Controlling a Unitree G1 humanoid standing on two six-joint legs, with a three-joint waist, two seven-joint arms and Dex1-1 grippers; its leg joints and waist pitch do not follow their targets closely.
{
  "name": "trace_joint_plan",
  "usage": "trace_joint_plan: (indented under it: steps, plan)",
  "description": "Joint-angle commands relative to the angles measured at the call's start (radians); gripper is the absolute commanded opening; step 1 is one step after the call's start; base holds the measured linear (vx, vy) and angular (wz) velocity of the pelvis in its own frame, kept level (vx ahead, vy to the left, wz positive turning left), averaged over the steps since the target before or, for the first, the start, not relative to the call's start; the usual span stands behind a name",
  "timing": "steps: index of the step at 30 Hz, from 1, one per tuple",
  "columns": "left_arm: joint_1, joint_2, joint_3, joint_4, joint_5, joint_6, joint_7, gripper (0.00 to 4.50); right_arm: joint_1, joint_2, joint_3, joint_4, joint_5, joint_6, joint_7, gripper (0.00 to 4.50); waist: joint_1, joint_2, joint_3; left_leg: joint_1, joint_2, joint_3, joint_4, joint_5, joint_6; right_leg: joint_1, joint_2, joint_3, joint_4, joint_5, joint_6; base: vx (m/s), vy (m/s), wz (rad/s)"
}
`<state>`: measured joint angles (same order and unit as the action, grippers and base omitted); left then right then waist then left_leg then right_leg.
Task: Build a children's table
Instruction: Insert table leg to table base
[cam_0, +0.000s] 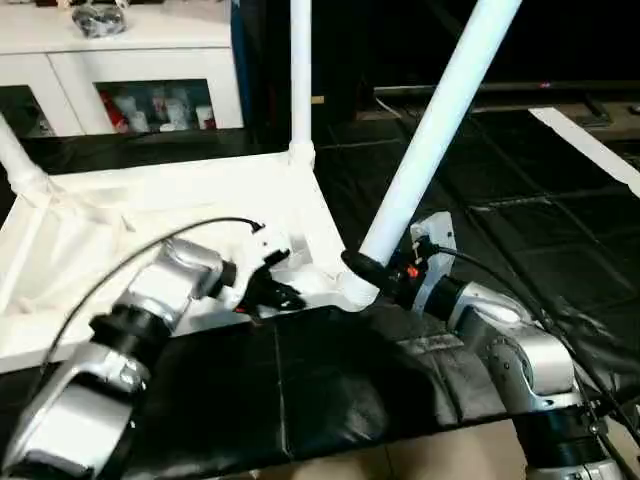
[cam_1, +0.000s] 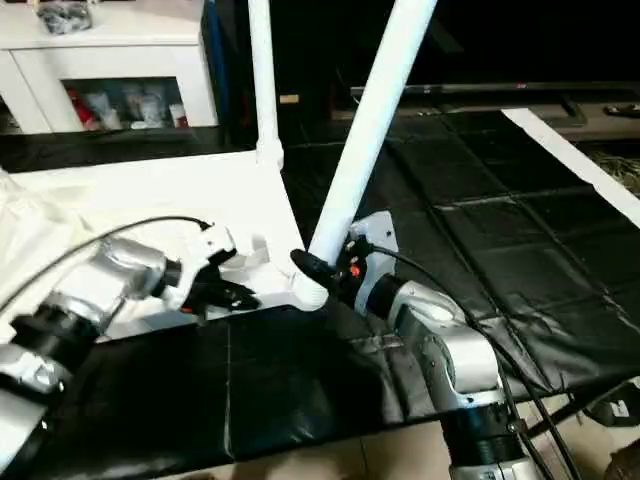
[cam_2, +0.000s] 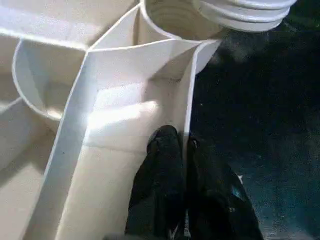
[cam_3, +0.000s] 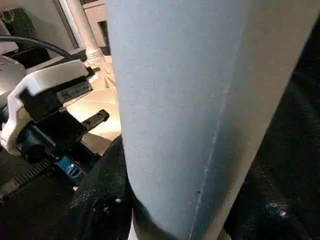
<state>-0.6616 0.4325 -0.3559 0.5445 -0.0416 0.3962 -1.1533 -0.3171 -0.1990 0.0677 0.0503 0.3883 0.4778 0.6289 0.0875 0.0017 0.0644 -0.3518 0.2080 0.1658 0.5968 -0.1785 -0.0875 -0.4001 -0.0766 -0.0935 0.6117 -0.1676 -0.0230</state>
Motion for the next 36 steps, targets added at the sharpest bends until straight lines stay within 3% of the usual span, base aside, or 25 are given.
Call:
trace_joint_plan:
  steps: [1,7,12,14,17,32,36]
  plan:
    - [0.026,0.015,-0.016,-0.028,0.018,-0.056,-0.011,0.0,-0.025,0.0,-0.006,-0.01,0.007,0.007,-0.003,1.93,0.005,0.015,-0.075,0.003,0.017,-0.008,-0.075,-0.252,-0.015,0.058,-0.066,0.05,-0.087,-0.333,-0.143,0.0,0.0,0.0]
    - [0.059,0.014,-0.014,-0.073,-0.03,-0.147,-0.089,0.0,-0.034,-0.012,0.005,-0.002,-0.001,0.012,0.011,1.93,0.006,0.017,-0.078,0.004,0.016,-0.005,-0.073,-0.239,-0.016,0.056,-0.065,0.053,-0.08,-0.267,-0.167,0.0,0.0,0.0]
    - [0.042,0.009,-0.014,-0.038,-0.014,-0.182,-0.084,0.0,-0.037,-0.02,0.007,0.002,-0.005,0.015,0.02,1.93,0.009,0.019,-0.076,0.006,0.015,-0.004,-0.074,-0.253,-0.019,0.055,-0.064,0.053,-0.081,-0.289,-0.159,0.0,0.0,0.0]
    - [0.035,0.008,-0.01,-0.031,-0.02,-0.177,-0.1,0.44,-0.037,-0.022,0.008,0.003,-0.005,0.015,0.022,1.93,0.01,0.017,-0.075,0.005,0.014,-0.004,-0.074,-0.256,-0.021,0.055,-0.065,0.052,-0.084,-0.314,-0.149,0.0,0.0,0.0]
    - [0.025,0.013,-0.006,-0.028,-0.024,-0.19,-0.129,0.66,-0.035,-0.026,0.009,0.003,-0.005,0.017,0.027,1.93,0.01,0.019,-0.076,0.004,0.016,-0.006,-0.075,-0.25,-0.023,0.056,-0.066,0.053,-0.084,-0.309,-0.149,0.0,0.0,0.0]
    - [0.005,-0.005,0.0,0.061,-0.002,-0.255,-0.129,0.7,-0.029,-0.033,0.017,-0.005,-0.009,0.02,0.034,1.93,0.005,0.019,-0.075,0.003,0.014,-0.004,-0.074,-0.257,-0.019,0.057,-0.065,0.052,-0.085,-0.304,-0.157,0.0,0.0,0.0]
    - [0.0,-0.009,0.004,0.083,0.002,-0.274,-0.118,0.32,-0.03,-0.033,0.019,-0.003,-0.009,0.018,0.034,1.93,0.006,0.018,-0.076,0.004,0.016,-0.005,-0.075,-0.258,-0.021,0.056,-0.066,0.053,-0.085,-0.307,-0.154,0.0,0.0,0.0]
